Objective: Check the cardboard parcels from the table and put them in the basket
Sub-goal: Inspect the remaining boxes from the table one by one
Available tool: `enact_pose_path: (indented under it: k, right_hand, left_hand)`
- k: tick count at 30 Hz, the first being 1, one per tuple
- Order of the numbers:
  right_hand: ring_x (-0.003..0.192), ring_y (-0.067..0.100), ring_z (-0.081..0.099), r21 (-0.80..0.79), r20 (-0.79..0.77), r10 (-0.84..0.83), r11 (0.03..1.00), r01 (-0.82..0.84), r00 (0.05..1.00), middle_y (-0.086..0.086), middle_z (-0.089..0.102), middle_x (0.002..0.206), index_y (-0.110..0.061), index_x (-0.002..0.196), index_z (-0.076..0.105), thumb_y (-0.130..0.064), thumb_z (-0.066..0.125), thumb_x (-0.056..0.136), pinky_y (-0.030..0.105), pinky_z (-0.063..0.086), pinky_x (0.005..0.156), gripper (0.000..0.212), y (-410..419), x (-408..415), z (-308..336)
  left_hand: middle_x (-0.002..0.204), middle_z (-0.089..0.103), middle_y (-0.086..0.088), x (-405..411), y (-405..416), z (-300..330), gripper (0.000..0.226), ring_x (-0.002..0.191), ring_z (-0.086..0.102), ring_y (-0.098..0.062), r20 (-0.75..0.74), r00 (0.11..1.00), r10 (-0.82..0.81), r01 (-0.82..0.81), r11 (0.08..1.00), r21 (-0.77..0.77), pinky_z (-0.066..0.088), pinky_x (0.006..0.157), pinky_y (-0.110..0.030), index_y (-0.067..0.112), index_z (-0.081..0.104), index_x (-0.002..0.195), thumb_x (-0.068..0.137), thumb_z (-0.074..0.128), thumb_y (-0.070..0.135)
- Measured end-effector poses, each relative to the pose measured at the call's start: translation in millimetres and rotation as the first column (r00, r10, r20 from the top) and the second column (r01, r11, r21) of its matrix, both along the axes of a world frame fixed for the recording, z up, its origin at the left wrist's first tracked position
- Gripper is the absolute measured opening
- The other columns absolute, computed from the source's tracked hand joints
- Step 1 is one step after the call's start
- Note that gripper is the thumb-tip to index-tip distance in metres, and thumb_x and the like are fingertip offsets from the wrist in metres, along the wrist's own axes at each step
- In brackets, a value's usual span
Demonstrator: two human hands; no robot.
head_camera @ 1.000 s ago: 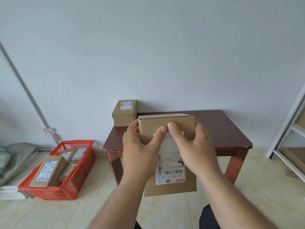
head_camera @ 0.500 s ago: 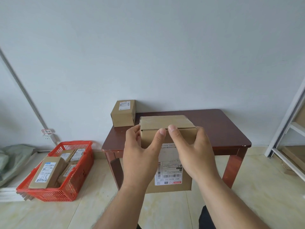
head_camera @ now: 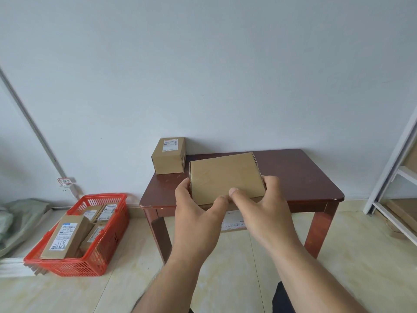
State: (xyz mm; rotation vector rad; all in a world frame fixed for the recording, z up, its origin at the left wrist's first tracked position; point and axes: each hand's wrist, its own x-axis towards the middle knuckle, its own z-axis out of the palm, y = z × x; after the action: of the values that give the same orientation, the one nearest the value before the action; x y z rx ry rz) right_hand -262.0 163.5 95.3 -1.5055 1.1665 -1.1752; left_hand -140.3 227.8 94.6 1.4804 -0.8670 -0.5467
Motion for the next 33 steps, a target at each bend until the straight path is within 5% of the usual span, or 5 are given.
enact_pose_path:
  k: [8,17,22,25,33]
  right_hand:
    - [0.084,-0.001,0.068,-0.002,-0.047,-0.012,1.000,0.012,0.999,-0.012,0.069,0.102,-0.027,0.112,0.049,-0.045,0.086,0.085,0.018,0.052,0.066,0.049,6.6,0.1,-9.9]
    - [0.083,0.001,0.067,-0.004,-0.030,-0.069,0.998,0.069,0.997,-0.013,0.067,0.099,-0.024,0.109,0.049,-0.050,0.087,0.081,0.023,0.052,0.066,0.053,1.3,1.0,-3.6]
    - [0.091,0.005,0.069,-0.047,-0.053,-0.063,0.997,0.061,0.997,-0.012,0.067,0.106,-0.028,0.116,0.051,-0.055,0.087,0.078,0.032,0.060,0.075,0.058,1.0,1.8,-10.0]
    - [0.103,0.006,0.067,-0.089,-0.072,-0.046,0.995,0.040,0.996,-0.014,0.065,0.117,-0.033,0.129,0.058,-0.062,0.083,0.078,0.035,0.061,0.085,0.064,1.3,4.1,-15.4]
    - [0.091,0.011,0.069,-0.055,-0.086,-0.117,0.992,0.112,0.989,-0.005,0.066,0.111,-0.031,0.108,0.056,-0.066,0.082,0.076,0.045,0.061,0.079,0.054,-6.1,6.7,-11.2]
  left_hand:
    - [0.128,0.063,0.009,14.1,-8.5,0.8,0.056,0.111,0.066,-0.004,0.075,0.992,0.103,-0.103,0.995,-0.004,0.056,0.095,-0.029,0.034,0.046,0.128,0.087,0.084,0.035]
    - [0.129,0.060,0.013,8.0,-2.4,-9.4,0.071,0.112,0.063,0.001,0.096,0.993,0.071,-0.071,0.997,0.003,0.053,0.085,-0.015,0.031,0.045,0.136,0.081,0.089,0.041]
    - [0.136,0.057,0.010,17.0,-7.8,-6.3,0.089,0.122,0.060,-0.007,0.124,0.986,0.115,-0.115,0.993,-0.011,0.054,0.105,-0.037,0.026,0.045,0.148,0.076,0.087,0.055]
    - [0.130,0.050,0.014,19.8,-9.0,-1.3,0.076,0.113,0.054,0.007,0.169,0.978,0.123,-0.122,0.992,-0.013,0.048,0.098,-0.023,0.027,0.052,0.146,0.081,0.084,0.050]
    - [0.120,0.043,0.024,11.2,-4.7,-8.7,0.063,0.106,0.049,0.017,0.145,0.983,0.109,-0.109,0.994,-0.007,0.041,0.073,0.003,0.035,0.049,0.131,0.082,0.086,0.047]
